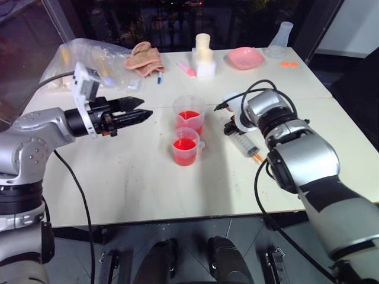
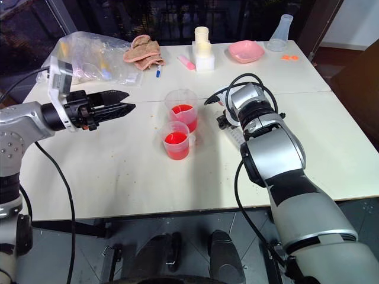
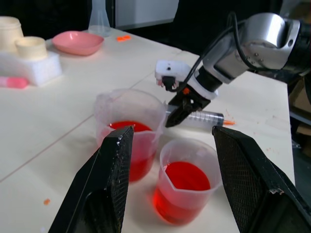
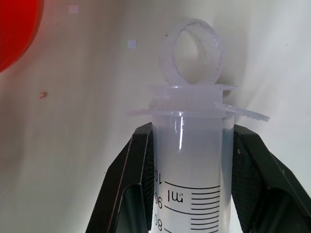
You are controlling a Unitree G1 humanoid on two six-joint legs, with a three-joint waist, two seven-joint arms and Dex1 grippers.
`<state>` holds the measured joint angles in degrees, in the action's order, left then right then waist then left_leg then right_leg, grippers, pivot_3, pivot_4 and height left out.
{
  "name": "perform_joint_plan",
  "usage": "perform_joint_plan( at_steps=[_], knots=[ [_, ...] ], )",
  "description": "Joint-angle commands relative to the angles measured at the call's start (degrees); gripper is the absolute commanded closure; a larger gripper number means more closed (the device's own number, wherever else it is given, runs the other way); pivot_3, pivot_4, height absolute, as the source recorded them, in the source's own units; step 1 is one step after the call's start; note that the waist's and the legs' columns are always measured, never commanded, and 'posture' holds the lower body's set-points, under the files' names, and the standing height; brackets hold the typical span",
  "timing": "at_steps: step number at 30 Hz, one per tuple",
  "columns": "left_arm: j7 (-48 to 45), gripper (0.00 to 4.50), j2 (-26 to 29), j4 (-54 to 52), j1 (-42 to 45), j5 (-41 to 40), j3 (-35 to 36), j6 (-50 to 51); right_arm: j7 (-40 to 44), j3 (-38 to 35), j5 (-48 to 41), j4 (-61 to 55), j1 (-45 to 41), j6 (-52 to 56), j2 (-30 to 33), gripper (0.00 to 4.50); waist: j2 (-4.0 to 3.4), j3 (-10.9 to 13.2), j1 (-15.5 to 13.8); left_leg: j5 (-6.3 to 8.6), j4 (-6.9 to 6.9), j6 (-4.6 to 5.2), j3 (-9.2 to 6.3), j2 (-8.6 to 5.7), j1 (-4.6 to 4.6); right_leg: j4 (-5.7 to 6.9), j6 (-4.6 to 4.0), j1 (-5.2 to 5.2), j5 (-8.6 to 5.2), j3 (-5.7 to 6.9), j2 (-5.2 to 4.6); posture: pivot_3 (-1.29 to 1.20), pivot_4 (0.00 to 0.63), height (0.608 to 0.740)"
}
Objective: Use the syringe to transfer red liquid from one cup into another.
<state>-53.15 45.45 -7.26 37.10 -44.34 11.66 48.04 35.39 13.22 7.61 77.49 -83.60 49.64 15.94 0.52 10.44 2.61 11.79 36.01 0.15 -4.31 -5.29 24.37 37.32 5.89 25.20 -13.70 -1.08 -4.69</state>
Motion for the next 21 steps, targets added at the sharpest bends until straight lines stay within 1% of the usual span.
perform_joint_plan(
  at_steps=[1, 3, 5, 7, 8, 10, 12, 13, 15, 17, 20, 21],
  knots=[
    [-1.3, 1.78, 0.7, 2.8, 4.4, 1.0, -0.1, -1.6, -3.5, -4.9, -1.8, -2.9, -2.7, -1.5, 4.5, 3.06, -0.01, 0.0, -0.2, 0.0, 0.0, 0.0, 0.0, -0.01, 0.02, 0.0, 0.0, 0.02, 0.0, 0.0, 0.0, 0.0, 0.15, 0.74],
    [-1.6, 1.78, 0.6, 5.1, 6.6, 1.3, -0.1, -2.0, -5.4, -8.1, -3.5, -5.6, -4.3, -3.5, 6.6, 3.06, -0.01, 0.0, -0.3, -0.01, 0.01, -0.01, -0.04, -0.04, 0.06, -0.02, 0.01, 0.02, 0.0, 0.02, -0.01, 0.0, 0.15, 0.74],
    [-2.4, 1.78, 0.9, 6.2, 7.3, 1.4, 0.2, -2.2, -6.1, -9.6, -4.1, -7.2, -5.0, -4.0, 7.1, 3.06, -0.02, 0.0, 0.0, 0.0, -0.01, 0.0, -0.02, -0.05, 0.07, -0.06, 0.03, 0.03, 0.01, 0.01, -0.02, 0.0, 0.15, 0.74],
    [-2.9, 1.78, 0.3, 9.4, 11.1, 1.6, -0.1, -2.7, -8.0, -12.8, -5.6, -16.9, -5.6, -9.5, 10.3, 3.06, -0.02, 0.0, 0.3, 0.0, -0.07, -0.01, 0.02, 0.01, 0.04, -0.05, 0.02, 0.07, 0.01, -0.01, 0.0, 0.0, 0.15, 0.74],
    [-3.5, 1.78, 0.4, 10.7, 12.3, 1.8, -0.1, -3.0, -8.8, -14.0, -6.2, -21.0, -5.6, -11.0, 11.1, 3.06, -0.08, 0.1, 0.4, -0.02, -0.08, -0.03, 0.02, 0.03, 0.07, -0.03, 0.03, 0.14, 0.01, -0.01, 0.02, 0.0, 0.15, 0.74],
    [-4.4, 1.78, 0.0, 14.1, 16.1, 2.3, -0.4, -3.8, -10.2, -19.6, -10.7, -30.2, -5.4, -13.2, 11.5, 3.06, -0.1, 0.1, 0.5, -0.04, -0.11, -0.06, 0.02, 0.04, 0.11, 0.03, 0.03, 0.21, 0.01, 0.0, 0.03, 0.0, 0.15, 0.74],
    [-4.9, 1.78, -0.5, 18.0, 20.4, 3.3, -0.8, -4.7, -11.2, -24.9, -16.1, -38.5, -4.6, -14.9, 9.6, 3.06, -0.1, 0.1, 0.5, -0.03, -0.12, -0.05, 0.02, 0.06, 0.11, 0.03, 0.03, 0.21, 0.01, 0.0, 0.05, 0.0, 0.15, 0.74],
    [-5.2, 1.78, -0.7, 19.9, 22.4, 3.8, -1.0, -5.0, -11.2, -25.8, -17.6, -42.1, -3.9, -15.6, 8.4, 3.06, -0.09, 0.1, 0.6, -0.03, -0.11, -0.05, 0.01, 0.07, 0.1, 0.02, 0.03, 0.19, 0.02, 0.01, 0.05, 0.0, 0.15, 0.74],
    [-5.3, 1.78, -1.4, 24.5, 26.7, 4.1, -0.7, -4.8, -12.1, -24.9, -18.2, -50.0, -1.4, -22.0, 4.7, 3.06, -0.07, 0.1, 0.8, -0.03, -0.1, -0.05, 0.02, 0.08, 0.07, 0.02, 0.03, 0.16, 0.02, 0.01, 0.04, 0.0, 0.15, 0.74],
    [-5.3, 1.78, -2.1, 27.1, 29.1, 4.9, -0.9, -5.1, -12.0, -26.3, -22.1, -54.3, 0.4, -22.8, 0.7, 3.06, -0.06, 0.1, 1.1, -0.04, -0.06, -0.05, 0.03, 0.09, 0.04, 0.05, 0.04, 0.14, 0.02, 0.0, 0.05, 0.0, 0.15, 0.74],
    [-7.2, 1.78, -2.1, 28.7, 30.5, 5.9, -1.3, -5.7, -11.8, -27.5, -27.8, -58.7, 4.2, -25.7, -7.0, 3.06, -0.04, 0.0, 1.4, -0.04, -0.03, -0.04, 0.02, 0.09, 0.0, 0.15, 0.04, 0.09, 0.02, -0.01, 0.04, 0.0, 0.15, 0.74],
    [-7.4, 1.78, -2.2, 28.9, 30.7, 6.1, -1.3, -5.6, -11.8, -27.6, -29.1, -59.7, 5.2, -26.4, -8.6, 3.06, -0.05, 0.0, 1.3, -0.04, -0.01, -0.04, 0.0, 0.09, 0.0, 0.19, 0.04, 0.1, 0.02, 0.0, 0.04, 0.0, 0.15, 0.74]
  ],
)
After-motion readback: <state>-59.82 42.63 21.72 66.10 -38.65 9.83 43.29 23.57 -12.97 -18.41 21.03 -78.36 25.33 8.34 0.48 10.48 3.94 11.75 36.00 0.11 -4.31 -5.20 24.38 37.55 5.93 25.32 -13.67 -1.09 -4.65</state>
